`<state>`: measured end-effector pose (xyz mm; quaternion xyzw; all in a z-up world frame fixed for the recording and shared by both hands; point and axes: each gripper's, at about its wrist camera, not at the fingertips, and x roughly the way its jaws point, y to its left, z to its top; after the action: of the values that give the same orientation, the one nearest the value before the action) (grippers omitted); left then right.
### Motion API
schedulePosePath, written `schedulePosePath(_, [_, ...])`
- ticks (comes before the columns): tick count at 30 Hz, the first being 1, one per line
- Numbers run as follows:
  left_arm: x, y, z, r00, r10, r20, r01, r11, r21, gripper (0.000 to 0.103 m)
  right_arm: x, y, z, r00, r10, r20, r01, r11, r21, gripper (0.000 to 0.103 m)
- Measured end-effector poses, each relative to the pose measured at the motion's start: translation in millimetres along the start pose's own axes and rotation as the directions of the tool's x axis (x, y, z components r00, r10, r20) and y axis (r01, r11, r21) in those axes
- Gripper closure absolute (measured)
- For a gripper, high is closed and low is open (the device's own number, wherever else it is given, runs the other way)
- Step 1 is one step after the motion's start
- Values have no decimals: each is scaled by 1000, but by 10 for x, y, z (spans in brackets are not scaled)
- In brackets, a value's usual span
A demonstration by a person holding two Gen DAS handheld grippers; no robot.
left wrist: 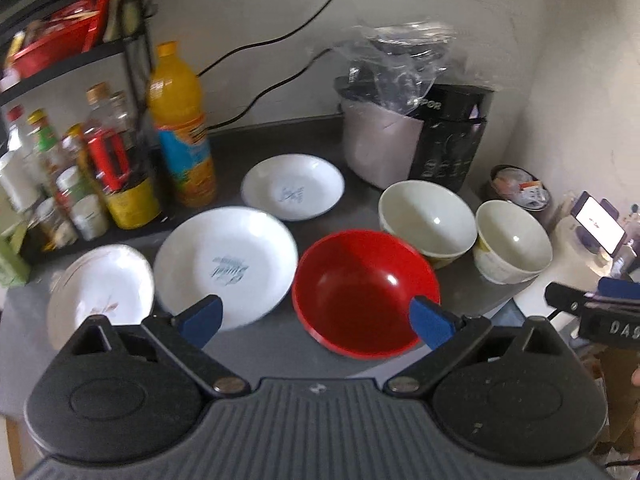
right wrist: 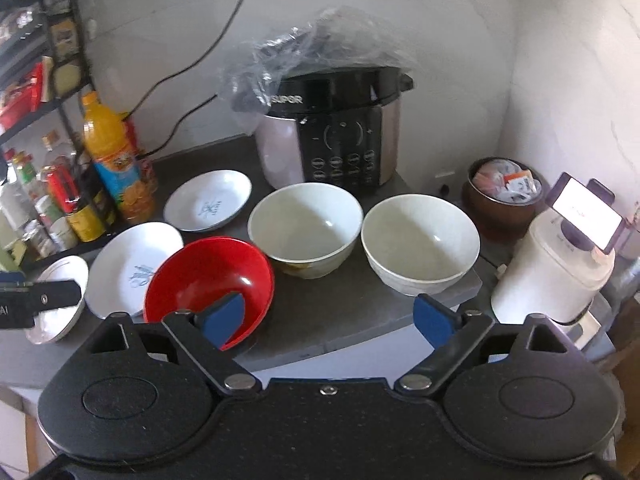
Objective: Organize plates and bowls
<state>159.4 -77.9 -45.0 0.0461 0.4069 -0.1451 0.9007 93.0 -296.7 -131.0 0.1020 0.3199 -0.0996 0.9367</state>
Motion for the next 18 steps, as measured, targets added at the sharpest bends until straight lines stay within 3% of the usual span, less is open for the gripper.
schedulePosePath(12, [553, 208, 533, 985, -174, -3, 172, 970, 170, 10, 427, 336, 272, 996, -87, -1, 86, 978, 189, 14])
schedulePosePath(18, [811, 310, 752, 968, -251, -24, 251, 949, 190, 26, 592, 454, 359, 994, -104, -30, 109, 960, 257, 22])
